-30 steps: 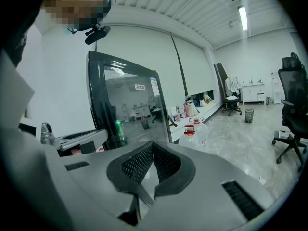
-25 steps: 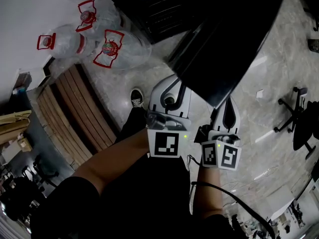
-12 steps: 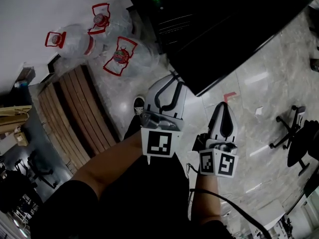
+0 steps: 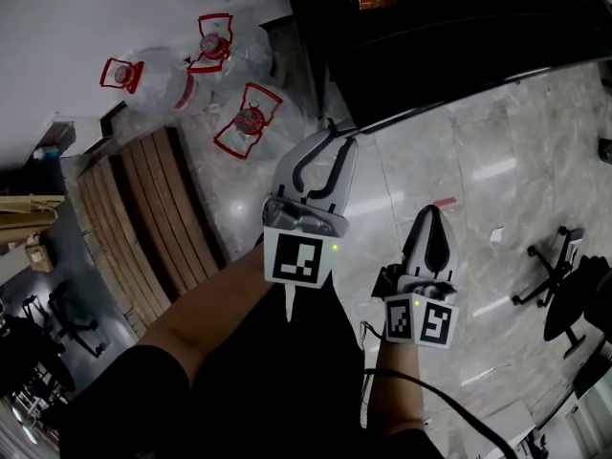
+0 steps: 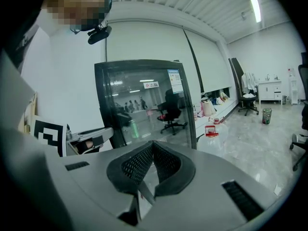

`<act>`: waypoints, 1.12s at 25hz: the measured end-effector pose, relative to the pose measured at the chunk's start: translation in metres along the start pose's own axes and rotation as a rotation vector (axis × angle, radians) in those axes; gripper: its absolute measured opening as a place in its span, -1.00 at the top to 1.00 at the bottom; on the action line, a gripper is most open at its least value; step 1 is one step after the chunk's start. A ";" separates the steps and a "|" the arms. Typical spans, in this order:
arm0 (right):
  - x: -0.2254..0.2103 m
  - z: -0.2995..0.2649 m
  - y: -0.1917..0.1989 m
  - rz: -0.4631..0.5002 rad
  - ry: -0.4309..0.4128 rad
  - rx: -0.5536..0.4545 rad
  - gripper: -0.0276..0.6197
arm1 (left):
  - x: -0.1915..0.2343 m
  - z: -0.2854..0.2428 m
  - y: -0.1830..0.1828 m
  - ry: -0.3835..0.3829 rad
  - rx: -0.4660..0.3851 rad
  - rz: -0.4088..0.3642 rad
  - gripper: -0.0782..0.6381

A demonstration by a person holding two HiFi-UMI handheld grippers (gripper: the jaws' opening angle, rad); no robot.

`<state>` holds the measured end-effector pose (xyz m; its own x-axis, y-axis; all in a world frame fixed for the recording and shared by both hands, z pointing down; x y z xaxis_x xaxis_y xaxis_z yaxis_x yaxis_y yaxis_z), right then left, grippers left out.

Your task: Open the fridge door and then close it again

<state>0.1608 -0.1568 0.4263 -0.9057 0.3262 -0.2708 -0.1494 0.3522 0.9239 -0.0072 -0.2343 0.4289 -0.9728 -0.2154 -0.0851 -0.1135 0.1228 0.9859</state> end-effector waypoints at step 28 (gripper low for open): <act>0.035 -0.005 -0.035 -0.001 -0.076 -0.034 0.87 | 0.049 -0.021 0.005 -0.071 0.032 0.068 0.60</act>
<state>0.1321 -0.1619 0.3862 -0.8729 0.3925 -0.2899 -0.1645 0.3227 0.9321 -0.0509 -0.2643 0.4328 -0.9902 -0.1367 -0.0294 -0.0522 0.1661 0.9847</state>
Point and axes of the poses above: the fingertips, and each gripper's own axes: z backward along the fingers, x to its left, y out of its underside, the point moved 4 cm from there along z, backward along the fingers, and after that the axes turned 15 degrees about -y, right-handed, at the moved point
